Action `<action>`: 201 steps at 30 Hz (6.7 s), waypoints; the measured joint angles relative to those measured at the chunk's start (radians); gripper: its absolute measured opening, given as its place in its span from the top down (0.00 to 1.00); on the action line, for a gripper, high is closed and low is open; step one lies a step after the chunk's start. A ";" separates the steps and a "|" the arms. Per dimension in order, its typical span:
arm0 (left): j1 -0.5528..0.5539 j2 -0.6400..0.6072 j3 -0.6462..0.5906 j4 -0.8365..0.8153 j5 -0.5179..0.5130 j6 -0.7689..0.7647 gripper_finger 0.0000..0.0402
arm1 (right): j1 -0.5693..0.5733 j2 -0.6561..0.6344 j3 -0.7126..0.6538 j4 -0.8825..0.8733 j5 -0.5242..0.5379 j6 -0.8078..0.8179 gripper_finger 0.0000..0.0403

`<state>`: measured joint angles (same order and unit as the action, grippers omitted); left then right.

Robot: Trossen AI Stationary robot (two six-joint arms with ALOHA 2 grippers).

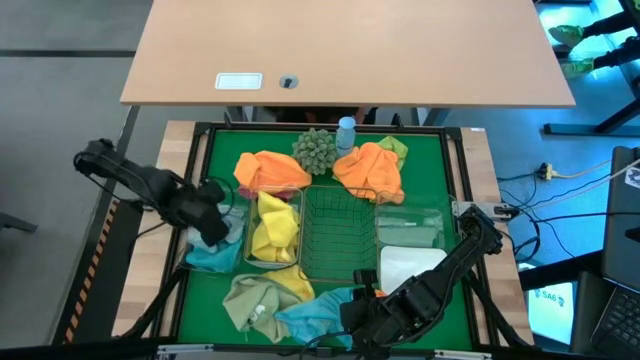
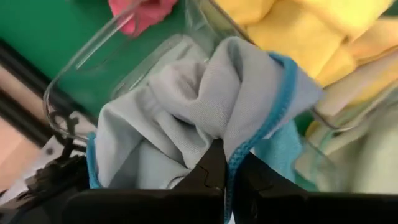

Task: Sort microfiber towel by color & place in baskets
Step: Put the bottom right light blue microfiber cloth into the left transparent bin, then put the bottom left green microfiber cloth into the black wire basket

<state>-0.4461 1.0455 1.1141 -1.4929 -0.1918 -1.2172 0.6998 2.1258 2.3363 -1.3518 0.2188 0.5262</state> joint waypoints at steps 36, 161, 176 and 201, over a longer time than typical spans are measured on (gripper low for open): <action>0.000 0.327 0.000 -0.052 0.230 0.306 0.72 | 0.000 0.000 0.000 0.000 -0.002 0.000 0.58; -0.457 0.957 0.179 0.630 -0.054 -0.029 0.94 | 0.001 0.000 0.000 0.019 -0.003 0.000 0.58; -0.456 0.890 0.208 0.588 -0.056 -0.027 1.00 | 0.000 0.000 0.000 0.019 -0.003 0.000 0.58; -0.461 0.495 0.211 0.618 -0.222 0.000 1.00 | 0.000 0.000 0.000 0.017 -0.003 0.000 0.58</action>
<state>-0.9067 1.5403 1.3247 -0.8751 -0.4133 -1.2169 0.7002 2.1254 2.3363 -1.3352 0.2157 0.5262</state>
